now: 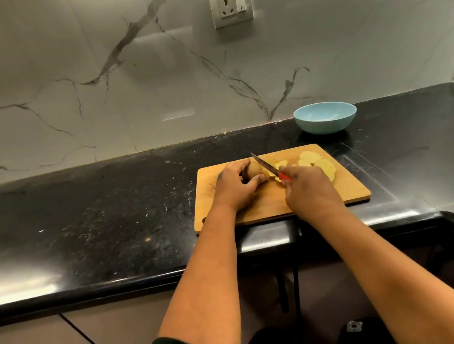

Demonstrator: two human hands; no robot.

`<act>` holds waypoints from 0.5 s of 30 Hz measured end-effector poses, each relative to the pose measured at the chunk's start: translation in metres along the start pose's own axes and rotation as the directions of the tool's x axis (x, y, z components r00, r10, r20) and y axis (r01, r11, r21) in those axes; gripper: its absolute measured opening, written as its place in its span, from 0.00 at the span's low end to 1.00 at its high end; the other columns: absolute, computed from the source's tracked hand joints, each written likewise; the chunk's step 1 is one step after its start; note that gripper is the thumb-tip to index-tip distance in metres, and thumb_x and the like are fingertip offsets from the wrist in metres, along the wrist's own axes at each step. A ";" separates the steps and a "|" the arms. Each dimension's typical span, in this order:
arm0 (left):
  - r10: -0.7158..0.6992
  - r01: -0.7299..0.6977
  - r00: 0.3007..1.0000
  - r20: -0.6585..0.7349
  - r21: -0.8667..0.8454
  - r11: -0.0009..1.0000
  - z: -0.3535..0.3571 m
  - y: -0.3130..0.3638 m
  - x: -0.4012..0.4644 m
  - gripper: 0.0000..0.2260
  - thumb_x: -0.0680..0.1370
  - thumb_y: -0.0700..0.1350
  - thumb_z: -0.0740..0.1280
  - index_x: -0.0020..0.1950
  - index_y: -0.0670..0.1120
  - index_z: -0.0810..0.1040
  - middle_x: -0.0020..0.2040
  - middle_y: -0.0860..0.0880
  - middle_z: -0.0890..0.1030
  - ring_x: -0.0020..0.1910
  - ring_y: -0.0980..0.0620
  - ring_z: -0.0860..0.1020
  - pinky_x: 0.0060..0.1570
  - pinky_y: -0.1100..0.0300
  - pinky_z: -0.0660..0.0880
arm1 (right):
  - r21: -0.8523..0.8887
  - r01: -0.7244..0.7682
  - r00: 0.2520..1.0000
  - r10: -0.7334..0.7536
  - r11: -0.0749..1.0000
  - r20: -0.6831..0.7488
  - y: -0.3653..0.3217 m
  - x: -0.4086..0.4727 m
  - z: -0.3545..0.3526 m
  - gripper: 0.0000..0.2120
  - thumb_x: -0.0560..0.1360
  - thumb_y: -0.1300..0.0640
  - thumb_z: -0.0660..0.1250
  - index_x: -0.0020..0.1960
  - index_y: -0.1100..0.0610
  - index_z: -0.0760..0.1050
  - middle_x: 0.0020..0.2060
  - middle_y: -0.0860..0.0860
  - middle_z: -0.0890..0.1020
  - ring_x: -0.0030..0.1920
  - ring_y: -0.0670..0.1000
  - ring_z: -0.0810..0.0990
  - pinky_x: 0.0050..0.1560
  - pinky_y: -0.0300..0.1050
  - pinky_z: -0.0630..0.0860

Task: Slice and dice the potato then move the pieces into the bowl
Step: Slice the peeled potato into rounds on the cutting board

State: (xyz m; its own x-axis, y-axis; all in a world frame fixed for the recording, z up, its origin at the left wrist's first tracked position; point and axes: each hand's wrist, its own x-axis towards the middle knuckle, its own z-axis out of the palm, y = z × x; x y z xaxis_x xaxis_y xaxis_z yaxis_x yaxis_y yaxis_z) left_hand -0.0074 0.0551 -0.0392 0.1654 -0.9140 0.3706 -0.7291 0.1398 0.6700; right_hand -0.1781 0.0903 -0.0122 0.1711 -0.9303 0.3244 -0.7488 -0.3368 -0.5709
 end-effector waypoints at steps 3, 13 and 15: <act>-0.002 0.002 1.000 -0.003 0.001 1.000 0.001 0.000 0.001 0.27 0.75 0.50 0.73 0.72 0.47 0.73 0.67 0.47 0.76 0.63 0.49 0.75 0.62 0.55 0.75 | -0.123 0.056 0.998 -0.061 0.991 -0.035 -0.002 -0.002 0.005 0.19 0.80 0.62 0.60 0.70 0.55 0.72 0.52 0.57 0.82 0.49 0.55 0.80 0.51 0.45 0.78; 0.001 -0.001 1.000 -0.024 0.001 1.000 0.003 -0.002 0.004 0.25 0.74 0.47 0.74 0.70 0.46 0.75 0.66 0.47 0.77 0.61 0.49 0.76 0.63 0.53 0.75 | -0.342 0.084 0.996 -0.085 0.936 0.013 -0.030 0.010 0.016 0.14 0.82 0.61 0.54 0.65 0.60 0.72 0.53 0.57 0.80 0.50 0.54 0.81 0.39 0.40 0.69; -0.003 0.003 1.000 -0.024 -0.005 1.000 0.003 -0.002 0.004 0.25 0.74 0.47 0.74 0.70 0.46 0.75 0.66 0.46 0.77 0.62 0.49 0.76 0.63 0.54 0.75 | -0.315 0.069 0.997 -0.058 0.947 0.042 -0.034 0.013 0.014 0.12 0.82 0.61 0.55 0.60 0.60 0.74 0.53 0.57 0.80 0.50 0.54 0.80 0.41 0.40 0.69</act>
State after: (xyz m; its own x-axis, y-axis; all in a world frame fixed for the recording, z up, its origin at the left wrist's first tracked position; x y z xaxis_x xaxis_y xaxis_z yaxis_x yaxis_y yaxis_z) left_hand -0.0074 0.0499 -0.0411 0.1831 -0.9050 0.3840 -0.7255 0.1393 0.6740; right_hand -0.1420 0.0878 0.0009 0.2414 -0.9145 0.3248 -0.8987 -0.3370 -0.2808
